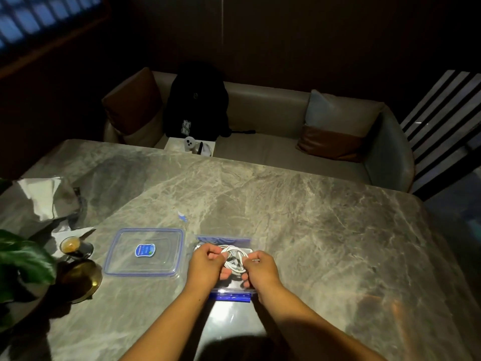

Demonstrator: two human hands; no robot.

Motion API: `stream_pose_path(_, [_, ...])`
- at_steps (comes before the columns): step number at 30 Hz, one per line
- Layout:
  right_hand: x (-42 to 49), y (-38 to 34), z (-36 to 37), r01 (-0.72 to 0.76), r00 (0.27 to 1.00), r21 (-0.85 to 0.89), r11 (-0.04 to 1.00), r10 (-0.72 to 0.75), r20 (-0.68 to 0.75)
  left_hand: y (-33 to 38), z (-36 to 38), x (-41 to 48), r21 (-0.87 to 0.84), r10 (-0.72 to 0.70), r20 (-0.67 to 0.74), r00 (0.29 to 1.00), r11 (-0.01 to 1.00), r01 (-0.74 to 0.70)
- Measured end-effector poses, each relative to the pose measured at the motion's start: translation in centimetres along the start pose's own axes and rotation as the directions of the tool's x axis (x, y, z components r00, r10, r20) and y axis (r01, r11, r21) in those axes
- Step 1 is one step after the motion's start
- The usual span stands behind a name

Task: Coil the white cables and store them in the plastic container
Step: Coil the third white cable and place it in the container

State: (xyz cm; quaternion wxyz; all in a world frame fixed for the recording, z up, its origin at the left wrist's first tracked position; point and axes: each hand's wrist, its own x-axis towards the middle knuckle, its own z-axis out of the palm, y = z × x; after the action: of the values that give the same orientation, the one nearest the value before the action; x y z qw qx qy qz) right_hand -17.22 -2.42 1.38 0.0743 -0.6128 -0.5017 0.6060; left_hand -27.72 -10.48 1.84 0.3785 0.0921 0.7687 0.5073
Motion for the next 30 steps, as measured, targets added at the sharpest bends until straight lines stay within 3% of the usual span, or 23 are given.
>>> stream_pose_path(7, [0.4, 0.4, 4.4, 0.134, 0.981, -0.096, 0.986, -0.146, -0.125, -1.1, -0.5, 2.6, 0.048, 0.078, -0.070, 0.995, 0.996, -0.074])
stream_pose_path(14, [2.4, -0.1, 5.7, -0.015, 0.968, -0.047, 0.999, 0.002, -0.250, -2.4, 0.6, 4.6, 0.081, 0.095, -0.024, 0.995, 0.992, -0.093])
stream_pose_path(18, [2.9, 0.5, 6.1, -0.057, 0.943, -0.089, 0.994, 0.025, -0.332, -2.6, 1.1, 5.3, 0.209, 0.145, -0.021, 0.989, 0.968, -0.138])
stream_pose_path(22, [3.2, 1.1, 6.0, -0.069, 0.952, -0.152, 0.986, 0.019, -0.307, -4.4, 1.4, 6.3, 0.324, 0.115, 0.000, 0.993, 0.940, -0.109])
stream_pose_path(25, [3.9, 1.3, 5.8, -0.094, 0.945, -0.230, 0.969, 0.014, -0.325, -5.6, 1.1, 7.1, 0.476, 0.189, 0.077, 0.979, 0.856, -0.203])
stream_pose_path(30, [3.9, 1.4, 5.6, 0.029, 0.943, -0.447, 0.894, -0.173, -0.285, -6.4, 0.9, 7.8, 0.500, 0.225, 0.114, 0.968, 0.828, -0.252])
